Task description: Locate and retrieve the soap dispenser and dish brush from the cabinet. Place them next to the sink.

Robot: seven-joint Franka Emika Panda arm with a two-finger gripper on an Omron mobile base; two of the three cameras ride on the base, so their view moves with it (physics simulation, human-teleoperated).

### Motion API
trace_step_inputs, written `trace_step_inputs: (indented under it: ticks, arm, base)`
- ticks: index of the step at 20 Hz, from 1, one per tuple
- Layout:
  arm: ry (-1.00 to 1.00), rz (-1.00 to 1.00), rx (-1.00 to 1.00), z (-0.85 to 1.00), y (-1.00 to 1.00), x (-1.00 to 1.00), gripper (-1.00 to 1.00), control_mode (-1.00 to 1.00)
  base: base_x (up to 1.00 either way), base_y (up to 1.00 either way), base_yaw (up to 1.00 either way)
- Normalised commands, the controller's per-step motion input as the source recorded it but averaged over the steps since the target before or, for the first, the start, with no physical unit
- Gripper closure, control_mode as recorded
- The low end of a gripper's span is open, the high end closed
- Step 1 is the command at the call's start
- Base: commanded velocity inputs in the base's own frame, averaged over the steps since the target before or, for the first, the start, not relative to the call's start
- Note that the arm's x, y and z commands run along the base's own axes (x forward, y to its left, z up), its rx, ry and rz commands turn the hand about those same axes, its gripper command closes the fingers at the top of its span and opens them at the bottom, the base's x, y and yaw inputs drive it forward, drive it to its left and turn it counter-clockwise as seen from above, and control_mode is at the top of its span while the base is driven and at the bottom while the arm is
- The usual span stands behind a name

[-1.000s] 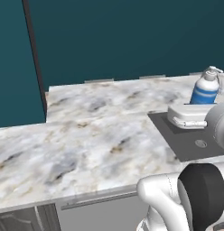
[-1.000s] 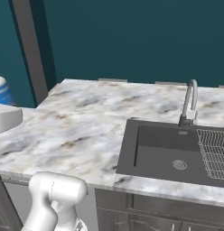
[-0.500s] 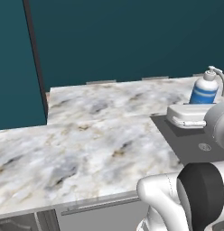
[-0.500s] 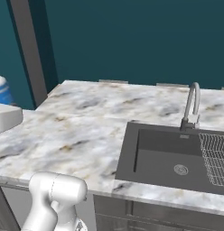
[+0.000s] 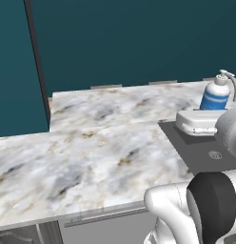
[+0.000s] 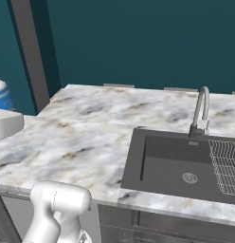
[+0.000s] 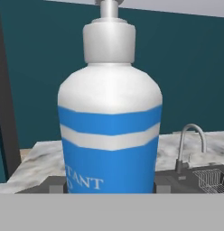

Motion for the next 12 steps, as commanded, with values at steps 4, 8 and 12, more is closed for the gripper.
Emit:
trace_step_inputs:
  ticks: [4, 8, 12]
  arm:
    - [0.00, 0.07, 0.00, 0.00, -0.06, 0.27, 1.00, -1.00]
    - [0.00, 0.22, 0.03, -0.02, -0.26, 0.73, 1.00, -1.00]
    - [0.00, 0.26, 0.02, -0.13, -0.28, 0.86, 1.00, -1.00]
  base:
    - [0.00, 0.00, 0.00]
    - [0.00, 0.00, 0.00]
    - [0.00, 0.00, 0.00]
